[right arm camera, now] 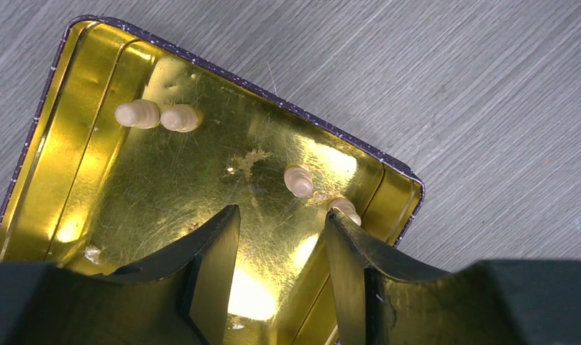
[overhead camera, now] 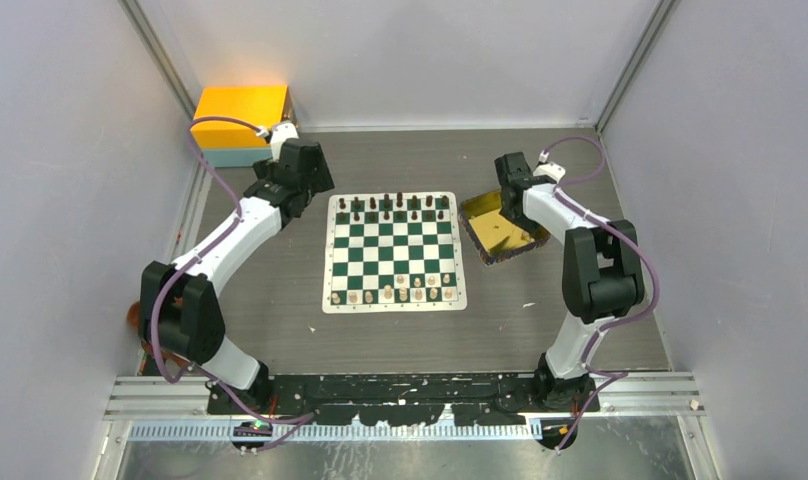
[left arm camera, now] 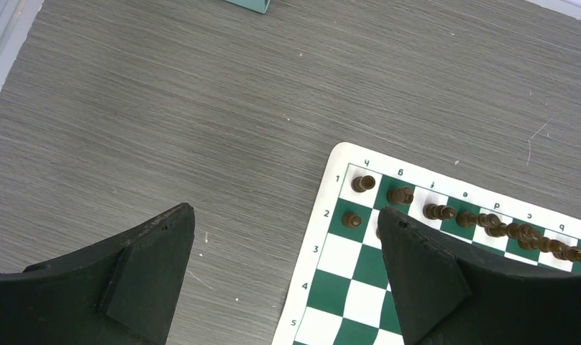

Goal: Set up the chess pieces on the board
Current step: Pick up the chess piece from the storage box.

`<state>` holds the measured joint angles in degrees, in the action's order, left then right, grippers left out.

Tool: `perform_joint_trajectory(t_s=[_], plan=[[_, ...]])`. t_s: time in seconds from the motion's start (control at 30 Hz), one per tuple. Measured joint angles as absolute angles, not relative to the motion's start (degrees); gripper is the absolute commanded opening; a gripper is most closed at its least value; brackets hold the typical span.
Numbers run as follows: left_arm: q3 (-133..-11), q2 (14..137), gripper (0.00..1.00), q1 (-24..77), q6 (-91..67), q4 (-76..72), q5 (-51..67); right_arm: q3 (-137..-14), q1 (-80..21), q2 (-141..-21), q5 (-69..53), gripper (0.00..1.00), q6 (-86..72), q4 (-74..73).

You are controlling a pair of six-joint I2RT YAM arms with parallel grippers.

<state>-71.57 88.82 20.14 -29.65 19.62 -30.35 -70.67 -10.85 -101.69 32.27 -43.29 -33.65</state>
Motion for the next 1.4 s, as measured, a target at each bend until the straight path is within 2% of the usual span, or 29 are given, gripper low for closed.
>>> perform_joint_trajectory(t_s=[0.4, 0.7, 1.33, 1.4], plan=[[-72.0, 89.8, 0.99, 20.1, -29.6, 19.5, -30.3, -70.5, -9.5, -103.8, 31.9, 0.49, -43.8, -32.2], [-72.2, 90.5, 0.99, 20.1, -29.6, 19.5, -30.3, -70.5, -9.1, -104.9, 31.7, 0.39, -43.9, -31.7], [-72.2, 90.7, 0.99, 20.1, -29.6, 19.5, -30.3, -70.2, -8.3, -106.1, 31.6, 0.34, -43.9, -31.3], [-72.2, 90.7, 0.99, 20.1, -29.6, 19.5, -30.3, -70.2, -8.1, -106.2, 31.6, 0.28, -44.0, -31.3]])
